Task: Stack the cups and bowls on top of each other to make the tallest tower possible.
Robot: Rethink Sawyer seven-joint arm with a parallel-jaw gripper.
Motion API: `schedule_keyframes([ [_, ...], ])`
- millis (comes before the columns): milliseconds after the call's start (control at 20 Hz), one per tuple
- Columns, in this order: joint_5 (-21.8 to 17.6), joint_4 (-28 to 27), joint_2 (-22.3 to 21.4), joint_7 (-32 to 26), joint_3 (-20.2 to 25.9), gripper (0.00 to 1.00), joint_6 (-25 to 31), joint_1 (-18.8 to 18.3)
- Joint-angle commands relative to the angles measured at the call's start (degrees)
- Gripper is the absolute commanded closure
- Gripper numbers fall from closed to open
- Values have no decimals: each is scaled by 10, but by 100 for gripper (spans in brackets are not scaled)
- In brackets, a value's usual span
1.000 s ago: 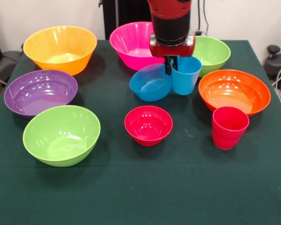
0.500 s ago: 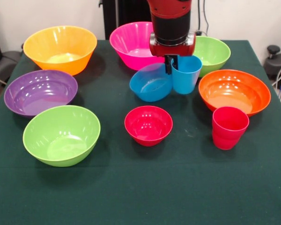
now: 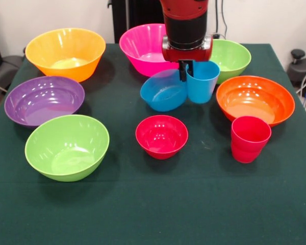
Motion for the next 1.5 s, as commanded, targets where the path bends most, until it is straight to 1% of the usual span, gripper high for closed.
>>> schedule_keyframes([
  [50, 5, -16, 14, 17, 40, 0, 21, -5],
  [500, 6, -19, 16, 18, 39, 0, 23, -4],
  [650, 0, -19, 17, 17, 40, 0, 3, -3],
  [1100, -1, 8, 3, 21, 43, 0, -11, -6],
  [1300, 1, 22, -16, 12, 47, 0, 1, -15],
  [1450, 4, 33, -32, -1, 54, 0, 18, -29],
  [1500, 5, 23, -31, -7, 55, 0, 28, -33],
])
